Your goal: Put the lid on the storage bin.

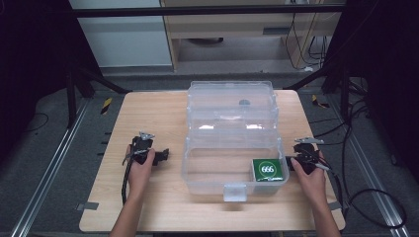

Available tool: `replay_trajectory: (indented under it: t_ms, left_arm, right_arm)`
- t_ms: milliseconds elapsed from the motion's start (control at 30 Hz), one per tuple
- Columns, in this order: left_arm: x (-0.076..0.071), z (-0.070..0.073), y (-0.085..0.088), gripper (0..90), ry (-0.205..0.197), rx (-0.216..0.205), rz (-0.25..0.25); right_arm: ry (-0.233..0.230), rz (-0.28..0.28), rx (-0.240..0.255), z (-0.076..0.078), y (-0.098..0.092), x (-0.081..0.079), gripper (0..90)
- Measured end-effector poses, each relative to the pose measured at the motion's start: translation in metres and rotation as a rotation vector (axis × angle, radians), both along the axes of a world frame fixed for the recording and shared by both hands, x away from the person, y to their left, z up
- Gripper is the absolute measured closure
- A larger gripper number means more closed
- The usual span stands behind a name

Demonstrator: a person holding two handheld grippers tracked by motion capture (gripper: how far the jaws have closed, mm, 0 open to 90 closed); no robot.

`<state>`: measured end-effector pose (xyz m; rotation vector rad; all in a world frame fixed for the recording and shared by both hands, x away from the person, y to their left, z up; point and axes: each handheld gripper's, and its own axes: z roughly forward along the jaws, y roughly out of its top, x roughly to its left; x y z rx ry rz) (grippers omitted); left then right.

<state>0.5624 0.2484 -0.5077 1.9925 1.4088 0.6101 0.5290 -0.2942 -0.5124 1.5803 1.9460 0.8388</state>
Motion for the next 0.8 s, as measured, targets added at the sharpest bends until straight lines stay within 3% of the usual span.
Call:
replay_trajectory:
  t_ms: [167, 567, 700, 800]
  left_arm:
    - [-0.003, 0.0, 0.001, 0.0, 0.001, -0.003, -0.027]
    - [-0.018, 0.0, 0.007, 0.0, -0.001, -0.017, -0.158]
    - [-0.025, 0.007, 0.012, 2.9, -0.046, -0.072, -0.146]
    - [-0.029, 0.023, 0.014, 2.8, -0.135, -0.077, -0.135]
  right_arm:
    - [0.002, 0.005, 0.004, 0.0, 0.001, -0.002, 0.6]
    - [0.001, 0.016, 0.005, 0.0, -0.001, 0.0, 0.8]
    - [-0.021, 0.008, -0.008, 0.003, -0.002, 0.0, 12.4]
    - [-0.079, 0.023, -0.094, 0.014, -0.004, -0.006, 10.8]
